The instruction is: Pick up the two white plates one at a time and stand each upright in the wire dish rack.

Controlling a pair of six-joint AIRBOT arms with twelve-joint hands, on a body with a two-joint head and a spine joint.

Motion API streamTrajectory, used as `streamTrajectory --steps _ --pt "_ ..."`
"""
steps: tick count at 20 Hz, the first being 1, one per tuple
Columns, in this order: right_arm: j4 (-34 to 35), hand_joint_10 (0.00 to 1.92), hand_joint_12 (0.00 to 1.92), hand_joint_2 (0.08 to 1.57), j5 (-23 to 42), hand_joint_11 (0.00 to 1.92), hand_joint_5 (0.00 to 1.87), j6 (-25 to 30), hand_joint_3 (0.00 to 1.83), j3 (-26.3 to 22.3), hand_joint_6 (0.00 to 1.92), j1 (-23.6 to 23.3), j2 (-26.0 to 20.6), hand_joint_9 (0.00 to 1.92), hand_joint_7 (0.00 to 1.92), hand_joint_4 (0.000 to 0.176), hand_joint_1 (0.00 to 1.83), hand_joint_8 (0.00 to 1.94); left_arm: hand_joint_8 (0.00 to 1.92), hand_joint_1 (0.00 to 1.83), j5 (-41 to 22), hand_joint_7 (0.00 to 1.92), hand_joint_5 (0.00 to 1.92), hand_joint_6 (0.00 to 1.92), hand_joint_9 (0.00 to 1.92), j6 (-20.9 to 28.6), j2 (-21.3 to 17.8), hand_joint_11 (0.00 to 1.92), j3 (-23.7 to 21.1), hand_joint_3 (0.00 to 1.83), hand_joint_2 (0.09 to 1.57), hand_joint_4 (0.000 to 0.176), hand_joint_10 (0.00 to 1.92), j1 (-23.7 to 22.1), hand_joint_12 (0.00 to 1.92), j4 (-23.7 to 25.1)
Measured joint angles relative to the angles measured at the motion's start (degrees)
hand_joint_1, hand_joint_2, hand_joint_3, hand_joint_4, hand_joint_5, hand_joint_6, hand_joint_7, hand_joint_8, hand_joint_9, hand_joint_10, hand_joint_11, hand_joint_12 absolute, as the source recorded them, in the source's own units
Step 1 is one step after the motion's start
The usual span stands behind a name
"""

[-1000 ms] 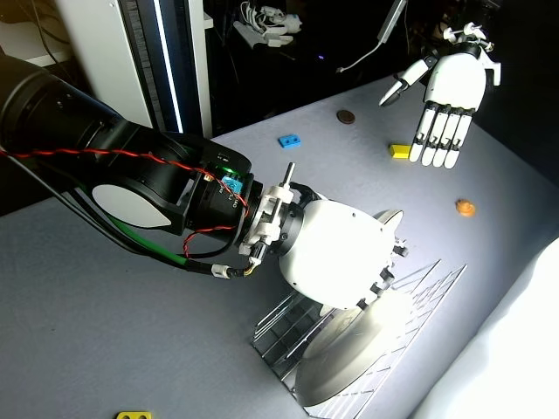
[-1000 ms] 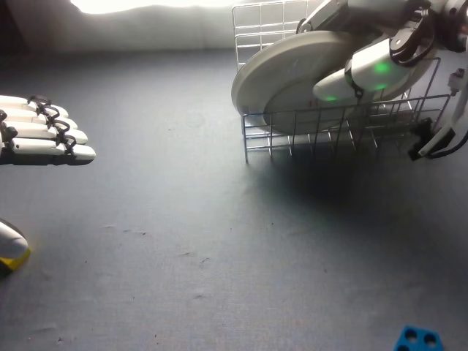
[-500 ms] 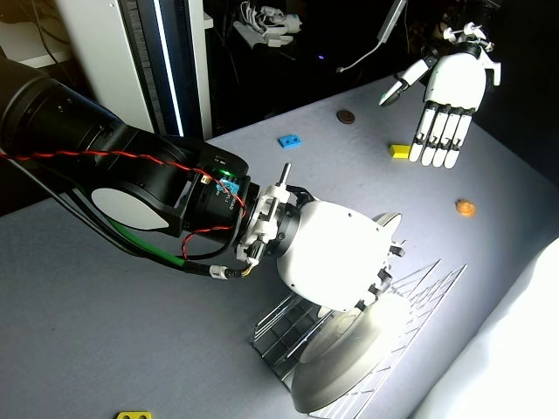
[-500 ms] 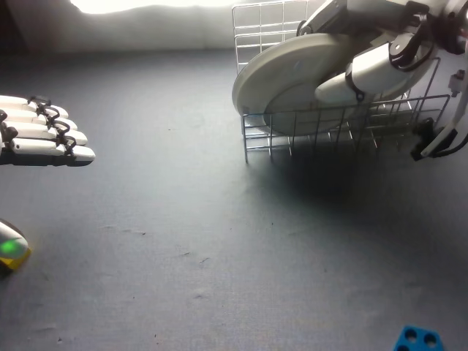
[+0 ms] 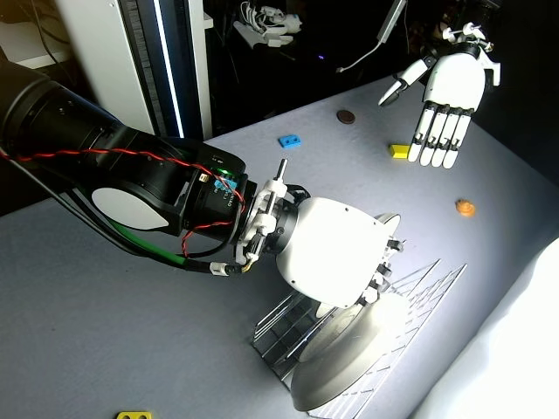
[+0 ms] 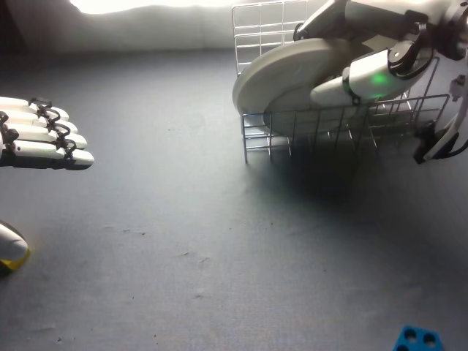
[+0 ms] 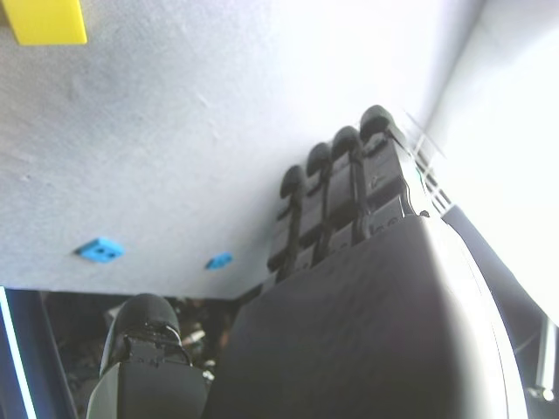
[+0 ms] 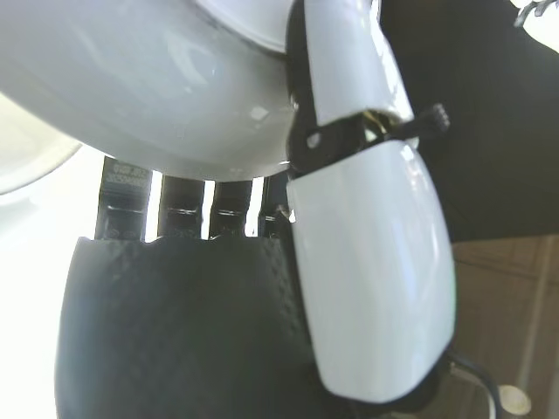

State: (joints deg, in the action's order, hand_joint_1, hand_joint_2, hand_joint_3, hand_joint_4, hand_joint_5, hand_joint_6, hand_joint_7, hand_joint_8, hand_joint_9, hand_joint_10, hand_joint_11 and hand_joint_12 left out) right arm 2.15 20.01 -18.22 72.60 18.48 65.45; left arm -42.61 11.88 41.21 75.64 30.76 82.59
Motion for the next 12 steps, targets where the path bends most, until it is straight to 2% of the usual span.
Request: streamTrajectory --steps 1,2,3,4,6,12 --pt "-0.26 0.32 1.27 1.18 0.26 0.43 0.84 -0.11 0.0 -0.02 1.17 0.02 0.0 0.8 0.91 0.0 1.13 0.2 0.0 0.0 0.0 0.05 0.07 0.01 0.04 0.0 -0.02 0.02 0.0 0.0 1.04 0.0 0.01 0.0 0.02 0.04" --pt "-0.26 0.27 1.24 1.11 0.35 0.41 0.74 -0.11 0.0 -0.02 0.64 0.02 0.0 0.8 0.92 0.0 1.21 0.12 0.0 0.0 -0.04 0.05 0.06 0.0 0.03 0.0 0.0 0.02 0.0 0.0 1.04 0.0 0.0 0.0 0.02 0.04" --pt "-0.24 0.23 1.21 1.09 0.42 0.41 0.79 -0.07 0.0 -0.02 0.34 0.02 0.0 0.81 0.93 0.0 1.22 0.07 0.0 0.0 -0.04 0.05 0.06 0.0 0.03 0.0 -0.02 0.01 0.0 0.0 1.04 0.0 0.0 0.0 0.02 0.11" --pt "-0.28 0.18 1.2 1.08 0.61 0.42 0.82 -0.09 0.0 -0.02 0.19 0.02 0.0 0.83 0.94 0.0 1.23 0.04 0.0 0.0 -0.02 0.05 0.07 0.0 0.03 0.0 -0.02 0.01 0.0 0.0 1.04 0.0 0.0 0.0 0.02 0.37" --pt "-0.5 0.12 1.21 1.09 1.03 0.39 0.86 -0.09 0.0 -0.26 0.07 0.02 0.02 0.83 0.93 0.0 1.21 0.0 0.0 0.0 -0.02 0.06 0.07 0.01 0.04 0.0 -0.02 0.02 -0.15 0.0 1.05 0.0 0.0 0.0 0.02 0.39" --pt "-0.92 0.06 1.22 1.07 1.09 0.3 0.79 -0.13 0.0 -0.26 0.0 0.04 0.02 0.78 0.86 0.0 1.21 0.0 0.01 0.0 -0.2 0.06 0.07 0.0 0.05 0.0 -0.07 0.02 -0.61 0.0 1.04 0.0 0.01 0.0 0.03 0.68"
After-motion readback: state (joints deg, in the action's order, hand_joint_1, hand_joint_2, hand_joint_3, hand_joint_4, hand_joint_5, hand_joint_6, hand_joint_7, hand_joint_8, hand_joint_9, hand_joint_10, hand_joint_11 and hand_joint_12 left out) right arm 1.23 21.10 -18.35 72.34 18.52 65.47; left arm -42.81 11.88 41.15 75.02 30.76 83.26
